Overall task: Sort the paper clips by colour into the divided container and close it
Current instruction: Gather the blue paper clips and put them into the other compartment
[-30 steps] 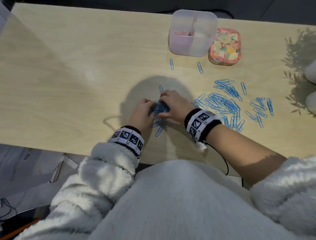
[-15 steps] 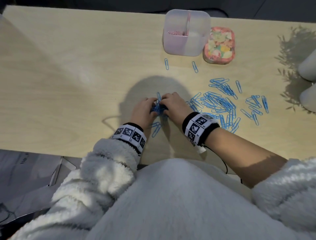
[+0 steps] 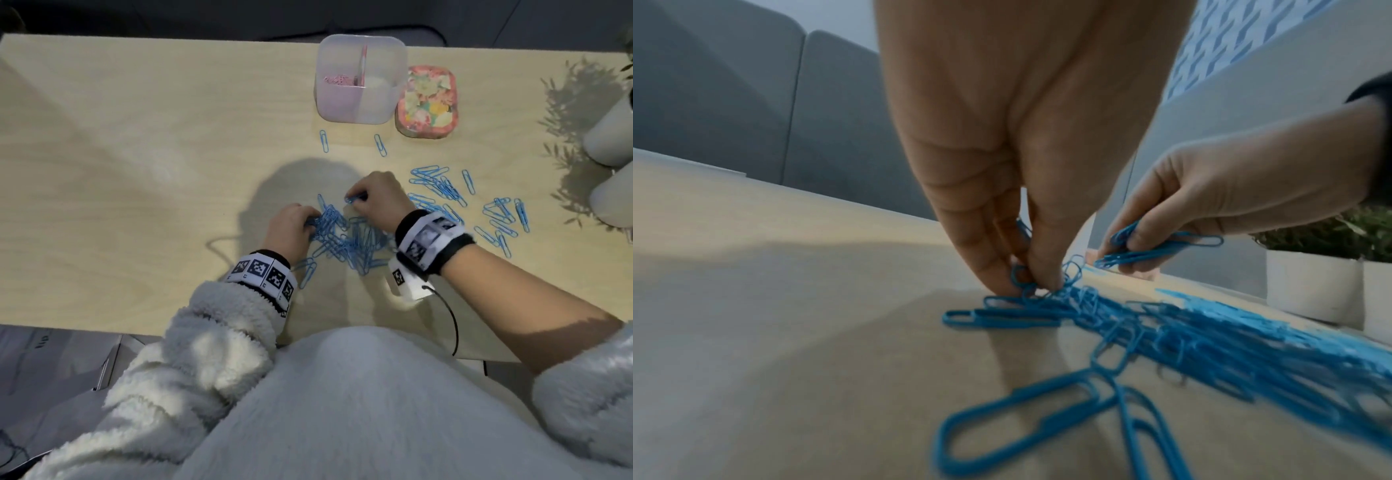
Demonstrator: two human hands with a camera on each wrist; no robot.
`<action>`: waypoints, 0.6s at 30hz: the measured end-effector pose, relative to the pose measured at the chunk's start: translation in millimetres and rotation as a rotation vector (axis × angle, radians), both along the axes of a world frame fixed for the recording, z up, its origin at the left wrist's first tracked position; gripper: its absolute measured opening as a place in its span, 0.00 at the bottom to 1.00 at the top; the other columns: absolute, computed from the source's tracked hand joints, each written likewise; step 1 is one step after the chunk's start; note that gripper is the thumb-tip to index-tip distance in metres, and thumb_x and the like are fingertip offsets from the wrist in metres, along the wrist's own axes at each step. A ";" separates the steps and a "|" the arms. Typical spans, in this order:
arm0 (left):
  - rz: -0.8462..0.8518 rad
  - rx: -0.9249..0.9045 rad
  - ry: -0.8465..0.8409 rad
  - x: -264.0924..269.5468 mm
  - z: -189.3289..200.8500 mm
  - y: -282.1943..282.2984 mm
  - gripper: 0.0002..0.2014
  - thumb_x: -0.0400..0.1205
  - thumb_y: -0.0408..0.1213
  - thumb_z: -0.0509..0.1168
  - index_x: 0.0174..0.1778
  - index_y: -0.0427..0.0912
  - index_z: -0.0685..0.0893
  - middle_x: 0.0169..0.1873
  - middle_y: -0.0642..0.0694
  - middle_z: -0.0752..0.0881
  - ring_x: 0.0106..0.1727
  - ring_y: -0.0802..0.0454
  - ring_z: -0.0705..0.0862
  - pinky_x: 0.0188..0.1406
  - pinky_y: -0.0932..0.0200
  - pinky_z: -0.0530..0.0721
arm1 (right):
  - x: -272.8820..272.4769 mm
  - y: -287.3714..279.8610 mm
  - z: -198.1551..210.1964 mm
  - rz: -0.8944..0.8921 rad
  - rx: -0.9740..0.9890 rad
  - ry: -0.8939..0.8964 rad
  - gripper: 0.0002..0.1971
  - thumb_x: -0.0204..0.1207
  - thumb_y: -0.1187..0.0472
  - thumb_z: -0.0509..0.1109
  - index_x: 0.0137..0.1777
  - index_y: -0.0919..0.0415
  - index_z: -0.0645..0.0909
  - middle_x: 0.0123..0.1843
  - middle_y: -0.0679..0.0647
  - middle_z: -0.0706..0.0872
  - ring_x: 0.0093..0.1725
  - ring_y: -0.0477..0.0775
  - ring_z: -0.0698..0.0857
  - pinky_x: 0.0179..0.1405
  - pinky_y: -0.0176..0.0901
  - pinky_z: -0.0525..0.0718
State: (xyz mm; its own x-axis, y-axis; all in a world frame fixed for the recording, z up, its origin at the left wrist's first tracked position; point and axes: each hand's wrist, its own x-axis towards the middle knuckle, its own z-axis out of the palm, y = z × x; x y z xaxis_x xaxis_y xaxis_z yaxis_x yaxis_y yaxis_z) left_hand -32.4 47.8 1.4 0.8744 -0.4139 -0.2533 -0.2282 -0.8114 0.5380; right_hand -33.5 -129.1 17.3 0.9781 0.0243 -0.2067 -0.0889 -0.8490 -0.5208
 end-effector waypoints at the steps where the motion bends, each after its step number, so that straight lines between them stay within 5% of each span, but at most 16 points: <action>1: 0.010 -0.015 0.006 1.6 1.3 0.2 0.15 0.78 0.26 0.63 0.62 0.36 0.83 0.55 0.37 0.85 0.57 0.41 0.83 0.61 0.52 0.78 | 5.0 -10.2 7.6 -0.070 0.105 -0.004 0.12 0.70 0.72 0.66 0.49 0.69 0.88 0.49 0.65 0.91 0.40 0.40 0.88 0.44 0.30 0.79; 3: 0.036 -0.059 0.022 4.6 5.0 0.0 0.16 0.78 0.26 0.64 0.61 0.36 0.83 0.56 0.36 0.85 0.57 0.41 0.84 0.63 0.51 0.80 | 20.7 -29.6 22.2 -0.191 0.291 -0.017 0.11 0.68 0.74 0.69 0.48 0.71 0.88 0.41 0.63 0.90 0.22 0.29 0.79 0.26 0.19 0.73; 6: 0.064 -0.129 0.056 9.7 10.0 -2.8 0.15 0.78 0.25 0.65 0.61 0.37 0.83 0.57 0.38 0.86 0.56 0.43 0.85 0.63 0.54 0.80 | 58.2 -53.4 45.6 -0.384 0.421 -0.073 0.12 0.68 0.74 0.70 0.52 0.70 0.87 0.34 0.50 0.84 0.19 0.31 0.76 0.26 0.27 0.77; 9: 0.078 -0.188 0.086 18.8 16.0 -6.8 0.15 0.79 0.27 0.65 0.61 0.38 0.83 0.56 0.41 0.86 0.52 0.50 0.85 0.55 0.65 0.78 | 107.6 -72.6 60.9 -0.499 0.448 -0.111 0.09 0.68 0.73 0.70 0.44 0.65 0.88 0.32 0.52 0.82 0.29 0.40 0.79 0.37 0.39 0.84; 11: 0.072 -0.228 0.133 29.9 21.7 -10.9 0.14 0.79 0.28 0.66 0.61 0.39 0.83 0.56 0.41 0.87 0.48 0.53 0.84 0.55 0.62 0.80 | 135.3 -80.6 61.9 -0.556 0.446 -0.129 0.08 0.65 0.72 0.70 0.34 0.60 0.87 0.34 0.58 0.85 0.31 0.47 0.81 0.45 0.48 0.88; 14: 0.042 -0.248 0.190 52.5 34.1 -22.4 0.15 0.79 0.28 0.65 0.62 0.37 0.82 0.56 0.40 0.86 0.45 0.51 0.84 0.52 0.59 0.81 | 158.8 -83.2 58.0 -0.546 0.284 -0.146 0.10 0.69 0.68 0.69 0.47 0.60 0.88 0.45 0.58 0.86 0.37 0.45 0.82 0.51 0.42 0.84; 18: 0.011 -0.240 0.102 90.7 57.0 -49.4 0.16 0.78 0.27 0.66 0.63 0.36 0.82 0.51 0.43 0.85 0.45 0.50 0.83 0.49 0.65 0.79 | 167.7 -82.9 52.2 -0.501 0.253 -0.044 0.16 0.76 0.67 0.62 0.62 0.64 0.82 0.65 0.59 0.84 0.65 0.55 0.82 0.69 0.41 0.77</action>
